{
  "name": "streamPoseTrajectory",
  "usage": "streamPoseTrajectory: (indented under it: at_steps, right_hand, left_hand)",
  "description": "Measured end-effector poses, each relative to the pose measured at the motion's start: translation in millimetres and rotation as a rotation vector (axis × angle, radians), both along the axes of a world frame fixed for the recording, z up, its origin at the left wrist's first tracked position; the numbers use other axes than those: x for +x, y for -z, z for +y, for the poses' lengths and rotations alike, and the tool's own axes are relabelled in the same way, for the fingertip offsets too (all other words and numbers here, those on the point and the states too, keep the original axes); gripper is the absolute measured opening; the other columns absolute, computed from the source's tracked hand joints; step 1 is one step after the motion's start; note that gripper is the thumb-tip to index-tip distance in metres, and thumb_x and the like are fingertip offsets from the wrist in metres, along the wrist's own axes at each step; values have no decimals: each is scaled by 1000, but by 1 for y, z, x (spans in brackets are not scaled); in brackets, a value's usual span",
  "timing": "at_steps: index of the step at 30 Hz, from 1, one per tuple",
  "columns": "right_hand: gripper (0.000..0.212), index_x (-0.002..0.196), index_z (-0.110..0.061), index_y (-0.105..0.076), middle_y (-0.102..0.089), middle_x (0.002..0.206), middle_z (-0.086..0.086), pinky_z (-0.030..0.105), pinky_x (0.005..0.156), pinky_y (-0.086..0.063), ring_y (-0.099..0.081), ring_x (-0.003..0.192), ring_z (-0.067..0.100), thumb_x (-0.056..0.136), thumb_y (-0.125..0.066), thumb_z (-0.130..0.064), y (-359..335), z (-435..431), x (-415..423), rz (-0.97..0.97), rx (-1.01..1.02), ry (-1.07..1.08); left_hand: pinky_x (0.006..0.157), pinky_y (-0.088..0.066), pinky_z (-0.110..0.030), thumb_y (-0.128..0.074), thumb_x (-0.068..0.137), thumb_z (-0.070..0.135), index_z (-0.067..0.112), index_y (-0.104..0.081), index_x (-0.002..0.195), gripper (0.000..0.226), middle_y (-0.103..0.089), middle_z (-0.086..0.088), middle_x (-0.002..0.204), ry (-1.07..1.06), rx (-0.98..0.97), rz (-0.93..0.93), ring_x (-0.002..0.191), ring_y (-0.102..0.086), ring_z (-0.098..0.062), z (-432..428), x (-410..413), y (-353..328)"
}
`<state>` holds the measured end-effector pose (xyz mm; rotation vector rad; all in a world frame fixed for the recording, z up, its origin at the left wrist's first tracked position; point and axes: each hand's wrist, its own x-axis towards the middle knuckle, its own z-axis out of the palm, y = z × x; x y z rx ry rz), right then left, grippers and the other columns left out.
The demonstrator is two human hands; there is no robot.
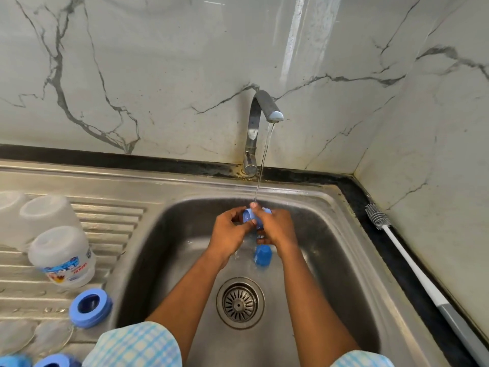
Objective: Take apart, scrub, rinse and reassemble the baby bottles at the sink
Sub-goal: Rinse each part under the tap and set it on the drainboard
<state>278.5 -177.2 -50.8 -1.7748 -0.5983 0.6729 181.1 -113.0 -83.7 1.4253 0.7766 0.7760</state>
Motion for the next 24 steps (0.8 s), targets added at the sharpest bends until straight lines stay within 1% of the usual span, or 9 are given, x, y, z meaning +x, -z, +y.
streamPoseTrajectory:
  at_steps: [3,6,8,11,15,17,19,21,24]
  right_hand:
    - [16,86,-25,-62,-68,85,-2,25,61,-58,-68,83,15,88,-73,-37,2,-2,-4,-12,8,-87]
    - [13,88,-19,-62,-70,96,7,20,56,-56,-68,80,16,91,-70,-30,3,-2,3,-12,50,-13]
    - [15,84,-19,-60,-68,97,10,27,61,-60,-69,82,22,97,-63,-26,2,0,9,23,70,57]
    - [21,87,-16,-59,-68,98,9,42,74,-62,-69,86,27,99,-58,-33,-1,1,10,5,16,105]
    - [46,111,-18,-55,-62,103,2,35,73,-60,-64,93,20,81,-77,-44,5,5,0,-76,-106,-72]
    - [37,103,-19,-56,-64,101,3,41,80,-61,-65,92,20,81,-79,-40,7,6,3,-105,-26,-29]
    - [20,94,-17,-61,-68,99,7,40,79,-61,-67,87,18,89,-72,-33,1,3,9,-79,85,51]
    - [21,98,-13,-66,-69,97,5,34,76,-61,-66,84,14,96,-62,-34,-2,-1,14,-57,110,106]
    - [28,116,-13,-68,-72,104,3,31,79,-60,-69,90,13,95,-65,-31,-5,-3,14,-11,132,-32]
  left_hand:
    - [75,-55,-19,-70,84,2,14,-70,110,29,-73,0,99,-4,17,10,95,-70,-15,-1,-3,0]
    - [69,-53,-14,-77,79,5,14,-64,114,38,-68,0,104,-30,4,53,94,-66,-12,0,-4,-2]
    - [65,-52,-13,-77,77,2,15,-61,116,44,-65,-1,106,-21,12,75,92,-64,-11,-1,-3,-4]
    - [68,-55,-15,-79,75,-3,14,-61,115,48,-67,-1,104,3,50,61,93,-66,-14,-4,-2,-5]
    - [79,-59,-25,-77,75,-8,11,-65,111,43,-72,-3,102,-25,114,40,94,-71,-15,-4,-4,-4]
    - [78,-59,-25,-78,74,-8,11,-65,112,45,-72,-2,103,-32,84,29,94,-70,-13,-3,-6,-8]
    - [74,-57,-19,-79,74,-7,13,-65,115,47,-72,-1,105,-17,31,4,95,-69,-11,-2,-7,-12]
    - [76,-57,-20,-78,79,0,11,-64,121,45,-72,-4,108,5,-78,-37,97,-70,-14,-2,-8,-16]
    - [79,-61,-28,-68,93,19,1,-65,119,32,-74,-14,101,62,-458,-190,88,-73,-21,-5,-8,-23]
